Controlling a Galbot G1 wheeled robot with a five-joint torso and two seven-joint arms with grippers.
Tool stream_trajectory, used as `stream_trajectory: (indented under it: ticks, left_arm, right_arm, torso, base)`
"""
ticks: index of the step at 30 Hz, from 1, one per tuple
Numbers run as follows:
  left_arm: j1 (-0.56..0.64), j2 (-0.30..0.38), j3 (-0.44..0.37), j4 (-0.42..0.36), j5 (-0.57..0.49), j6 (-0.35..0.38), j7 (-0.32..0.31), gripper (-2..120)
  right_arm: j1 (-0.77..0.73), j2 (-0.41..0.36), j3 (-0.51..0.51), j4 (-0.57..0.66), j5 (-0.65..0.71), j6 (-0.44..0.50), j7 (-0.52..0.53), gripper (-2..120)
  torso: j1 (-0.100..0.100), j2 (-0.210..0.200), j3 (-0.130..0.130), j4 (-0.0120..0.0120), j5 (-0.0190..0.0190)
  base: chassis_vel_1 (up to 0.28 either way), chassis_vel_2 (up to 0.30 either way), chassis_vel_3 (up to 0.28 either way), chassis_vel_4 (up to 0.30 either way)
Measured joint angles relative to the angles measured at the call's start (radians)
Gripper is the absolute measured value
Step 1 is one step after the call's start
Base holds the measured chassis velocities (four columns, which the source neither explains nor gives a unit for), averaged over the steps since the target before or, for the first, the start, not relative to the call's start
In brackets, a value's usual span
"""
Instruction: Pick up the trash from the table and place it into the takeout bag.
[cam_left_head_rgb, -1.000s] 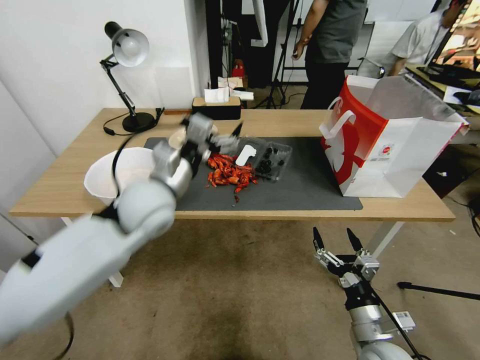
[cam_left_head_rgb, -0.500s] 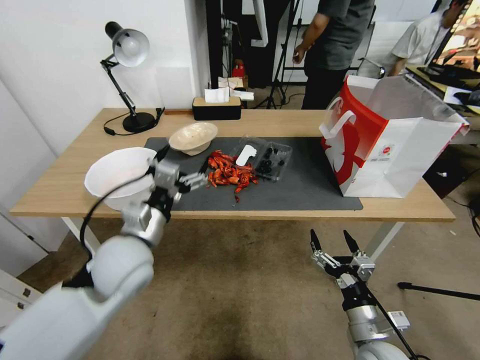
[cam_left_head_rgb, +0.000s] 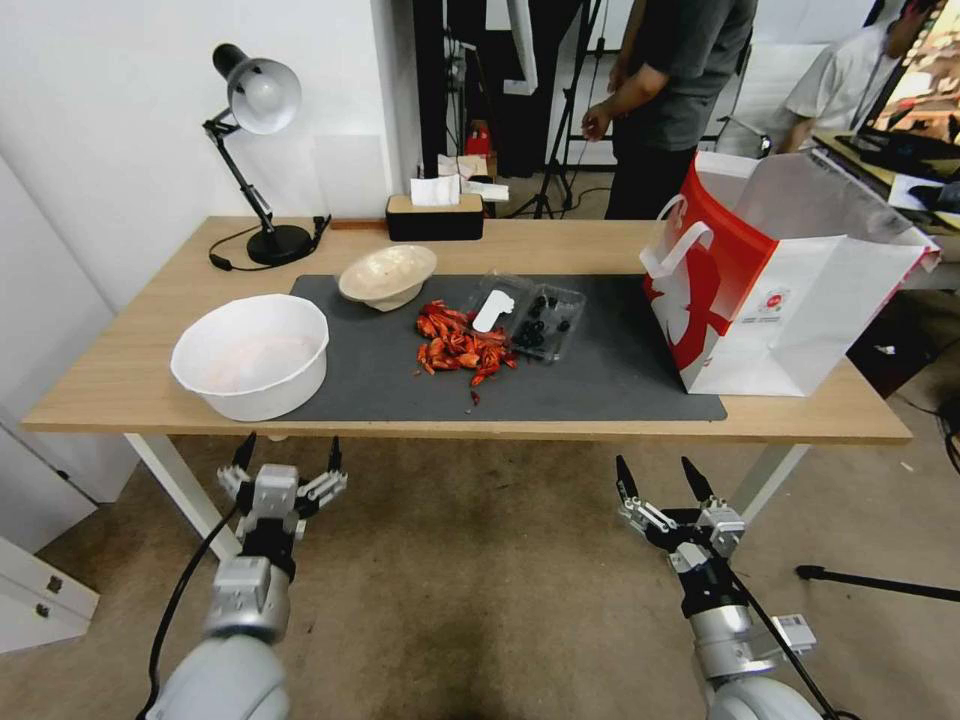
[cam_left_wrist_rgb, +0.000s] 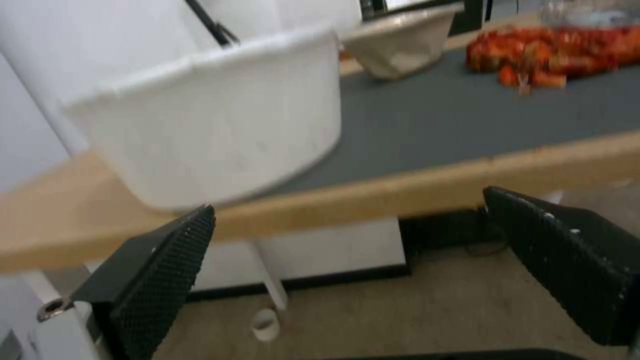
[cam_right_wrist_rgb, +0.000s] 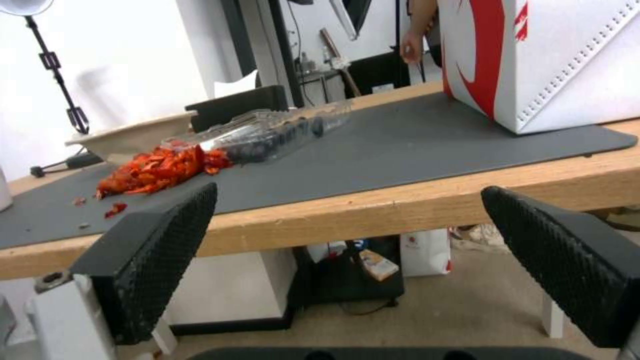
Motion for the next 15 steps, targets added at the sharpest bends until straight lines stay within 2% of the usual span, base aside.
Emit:
stream_trajectory:
  ticks: [5,15]
  left_arm:
    - [-0.020,-0.024,0.015,0.083,-0.019,-0.064,0.051,100]
    - [-0.034,-0.027,0.018,0.087,-0.024,-0.068,0.062,100]
  right_arm:
    - [-0.003,-0.010,0.008,0.004,0.006,0.001,0.000,100]
    - [-0.006,-0.011,0.012,0.011,0.008,0.001,0.000,100]
  torso:
    - [0.000,0.000,0.000,0.0001,0.0000]
    - [0.000,0.000,0.000,0.0001,0.0002]
  base:
    - [0.000,0.000,0.000,0.000]
    - [0.000,0.000,0.000,0.000]
